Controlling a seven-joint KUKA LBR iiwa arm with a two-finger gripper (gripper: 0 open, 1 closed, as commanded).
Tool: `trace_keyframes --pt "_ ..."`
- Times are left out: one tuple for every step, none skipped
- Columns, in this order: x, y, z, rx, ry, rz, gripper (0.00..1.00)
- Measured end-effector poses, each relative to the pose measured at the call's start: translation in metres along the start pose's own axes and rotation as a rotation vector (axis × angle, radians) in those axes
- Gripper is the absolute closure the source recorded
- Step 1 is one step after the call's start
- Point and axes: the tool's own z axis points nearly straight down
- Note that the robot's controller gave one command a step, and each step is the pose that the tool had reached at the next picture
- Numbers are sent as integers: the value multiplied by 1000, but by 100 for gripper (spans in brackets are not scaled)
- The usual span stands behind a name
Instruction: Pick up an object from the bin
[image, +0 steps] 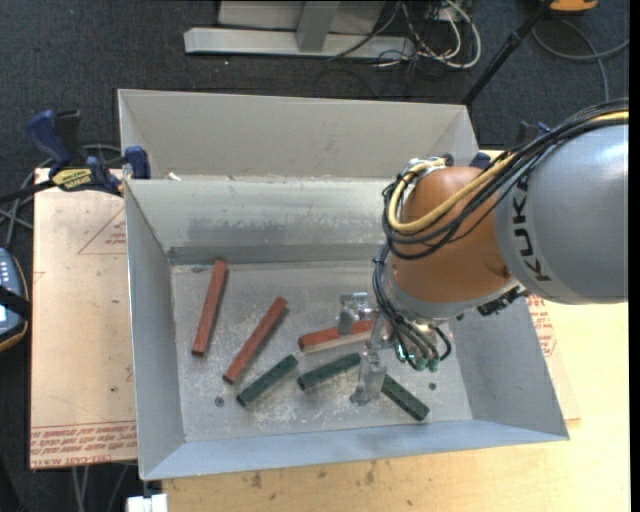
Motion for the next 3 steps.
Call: trace_keyframes --pt "-2 0 -3 0 -7 2 0" --pt "-37 -2 69 -1 -14 4 0" --pt "-63 -9 97 -1 -9 -118 0"
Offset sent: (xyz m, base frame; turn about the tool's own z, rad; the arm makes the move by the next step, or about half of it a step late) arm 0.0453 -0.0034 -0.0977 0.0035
